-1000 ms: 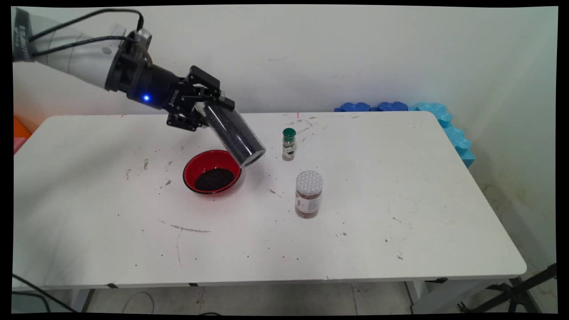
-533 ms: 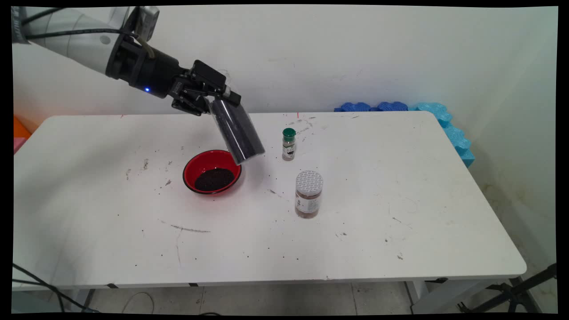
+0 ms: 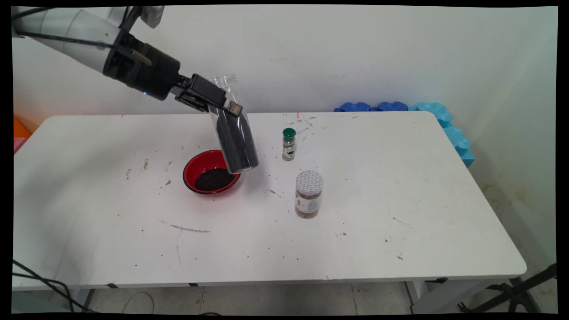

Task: Pour the black seasoning powder in the red bowl

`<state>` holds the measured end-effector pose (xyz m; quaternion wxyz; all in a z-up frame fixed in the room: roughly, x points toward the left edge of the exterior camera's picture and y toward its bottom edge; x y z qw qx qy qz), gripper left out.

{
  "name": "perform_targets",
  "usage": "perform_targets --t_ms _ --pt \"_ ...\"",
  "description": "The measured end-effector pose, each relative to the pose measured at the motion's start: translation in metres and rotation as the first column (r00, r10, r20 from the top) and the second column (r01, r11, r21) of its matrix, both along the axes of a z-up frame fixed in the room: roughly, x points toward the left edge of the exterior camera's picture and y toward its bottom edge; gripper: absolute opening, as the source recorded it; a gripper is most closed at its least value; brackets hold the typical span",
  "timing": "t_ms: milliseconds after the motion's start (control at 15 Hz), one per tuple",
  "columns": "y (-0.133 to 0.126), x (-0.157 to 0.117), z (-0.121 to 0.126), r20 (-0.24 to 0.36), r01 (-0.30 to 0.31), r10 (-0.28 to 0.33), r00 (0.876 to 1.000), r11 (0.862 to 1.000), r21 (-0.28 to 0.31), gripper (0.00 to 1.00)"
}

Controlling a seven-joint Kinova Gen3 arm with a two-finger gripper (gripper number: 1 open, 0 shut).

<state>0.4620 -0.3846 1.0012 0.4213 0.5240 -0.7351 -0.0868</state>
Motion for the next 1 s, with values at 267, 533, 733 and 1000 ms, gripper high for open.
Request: perform_targets --t_ms 267,533,733,1000 --pt "0.009 -0.008 0.004 0.094 0.152 -0.141 0.986 0.981 -0.121 0.00" --pt "0.013 -0.015 0.008 0.157 0.244 -0.215 0.964 0.948 -0.202 0.00" --pt "0.016 -0.022 0.013 0.193 0.304 -0.259 0.946 0.915 -0.265 0.00" --pt "0.021 -0.027 0.016 0.235 0.354 -0.289 0.928 0.882 -0.312 0.00"
